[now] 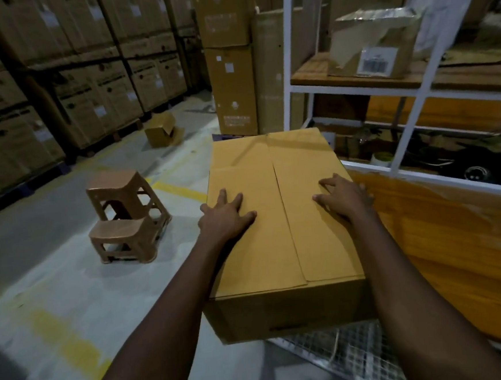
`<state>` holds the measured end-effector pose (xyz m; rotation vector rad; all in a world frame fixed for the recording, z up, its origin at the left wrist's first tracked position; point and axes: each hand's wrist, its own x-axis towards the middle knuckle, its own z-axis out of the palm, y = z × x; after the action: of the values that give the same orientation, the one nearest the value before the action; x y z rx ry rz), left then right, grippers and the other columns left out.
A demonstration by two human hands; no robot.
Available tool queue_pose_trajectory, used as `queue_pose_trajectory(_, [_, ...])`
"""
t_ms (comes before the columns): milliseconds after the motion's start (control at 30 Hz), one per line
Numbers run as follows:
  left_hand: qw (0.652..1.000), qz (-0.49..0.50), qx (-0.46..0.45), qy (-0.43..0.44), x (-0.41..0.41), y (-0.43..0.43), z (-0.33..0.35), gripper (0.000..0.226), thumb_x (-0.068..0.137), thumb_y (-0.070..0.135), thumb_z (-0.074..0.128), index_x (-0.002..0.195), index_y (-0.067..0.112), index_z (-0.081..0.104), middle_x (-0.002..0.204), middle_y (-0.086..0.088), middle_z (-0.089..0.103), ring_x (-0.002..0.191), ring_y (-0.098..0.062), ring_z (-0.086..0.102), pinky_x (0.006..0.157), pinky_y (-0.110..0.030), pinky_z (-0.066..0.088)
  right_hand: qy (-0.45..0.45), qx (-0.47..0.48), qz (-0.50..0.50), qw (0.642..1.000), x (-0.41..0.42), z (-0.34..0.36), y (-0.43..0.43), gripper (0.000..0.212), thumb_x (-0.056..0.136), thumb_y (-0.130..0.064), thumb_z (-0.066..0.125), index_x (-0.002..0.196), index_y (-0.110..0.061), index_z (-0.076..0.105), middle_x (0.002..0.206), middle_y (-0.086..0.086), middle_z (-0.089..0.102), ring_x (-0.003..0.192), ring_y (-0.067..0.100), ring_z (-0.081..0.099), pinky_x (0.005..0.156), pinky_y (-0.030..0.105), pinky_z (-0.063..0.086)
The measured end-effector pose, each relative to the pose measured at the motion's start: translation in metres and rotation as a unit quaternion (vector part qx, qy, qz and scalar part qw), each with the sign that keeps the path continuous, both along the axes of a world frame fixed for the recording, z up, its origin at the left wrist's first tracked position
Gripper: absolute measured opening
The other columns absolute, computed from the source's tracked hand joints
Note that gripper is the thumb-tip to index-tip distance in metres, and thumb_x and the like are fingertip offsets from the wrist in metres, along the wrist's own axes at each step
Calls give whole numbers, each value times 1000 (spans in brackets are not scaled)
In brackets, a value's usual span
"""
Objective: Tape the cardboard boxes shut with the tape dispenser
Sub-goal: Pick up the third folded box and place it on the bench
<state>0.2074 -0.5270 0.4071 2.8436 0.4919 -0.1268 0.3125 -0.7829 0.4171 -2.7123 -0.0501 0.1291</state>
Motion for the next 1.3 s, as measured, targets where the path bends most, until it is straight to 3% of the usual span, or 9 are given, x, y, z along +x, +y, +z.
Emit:
queue_pose_trajectory(100, [999, -17, -1, 29, -21, -6, 0, 95, 74, 89, 40, 154, 46, 11, 165, 0, -11, 143, -53, 6, 107, -63, 32, 12, 9, -27, 1000, -26, 2, -18, 54, 82, -51, 66, 134, -41, 51, 156, -6, 30, 134, 39, 30, 104, 59, 24])
queue_pose_trajectory(233, [998, -65, -13, -6, -58, -15, 0, 103, 67, 91, 49, 153, 47, 12, 162, 2, -23, 146, -49, -6, 109, -63, 26, -17, 17, -82, 996, -62, -4, -34, 44, 84, -49, 65, 126, -41, 57, 147, -3, 43, 130, 37, 33, 102, 58, 26])
queue_pose_trajectory(400, [975, -220, -23, -2, -87, -27, 2, 108, 62, 87, 60, 151, 55, 7, 156, 11, -36, 147, -37, -22, 108, -69, 23, -40, 9, -193, 980, -85, -9, -34, 30, 84, -44, 62, 114, -41, 63, 135, 6, 54, 133, 41, 28, 107, 70, 11])
queue_pose_trajectory(567, [963, -268, -8, 4, -108, -59, -12, 108, 62, 92, 52, 152, 53, 5, 161, 9, -27, 147, -37, -22, 108, -72, 22, -120, 26, -227, 966, -113, -11, -50, 30, 85, -40, 60, 115, -38, 63, 142, 0, 50, 138, 39, 24, 109, 68, 10])
queue_pose_trajectory(700, [965, -263, -14, -3, -118, -90, -16, 108, 64, 90, 53, 153, 49, 8, 163, 4, -21, 146, -40, -23, 107, -75, 17, -174, 60, -224, 957, -135, -15, -79, 34, 88, -37, 57, 122, -37, 61, 155, 1, 35, 142, 37, 21, 113, 58, 18])
queue_pose_trajectory(833, [977, -207, -19, -39, -121, -132, -21, 101, 68, 86, 53, 152, 47, 13, 165, 1, -11, 148, -41, -17, 103, -79, -3, -199, 148, -199, 948, -151, -21, -121, 41, 92, -29, 56, 133, -29, 55, 156, 11, 31, 143, 35, 24, 114, 47, 25])
queue_pose_trajectory(967, [973, -208, -19, -97, -123, -178, -20, 89, 80, 77, 50, 154, 41, 14, 166, -6, -4, 148, -43, -12, 105, -76, -10, -201, 150, -225, 942, -165, -36, -169, 44, 95, -34, 53, 139, -30, 50, 157, 5, 30, 143, 32, 23, 114, 49, 26])
queue_pose_trajectory(1300, [954, -263, 13, -144, -76, -297, -22, 58, 103, 37, 37, 155, 34, 11, 165, -14, 0, 149, -45, -5, 112, -72, 2, -177, 78, -246, 950, -150, -84, -298, 52, 92, -44, 53, 142, -34, 40, 159, 3, 25, 146, 31, 12, 110, 61, 22])
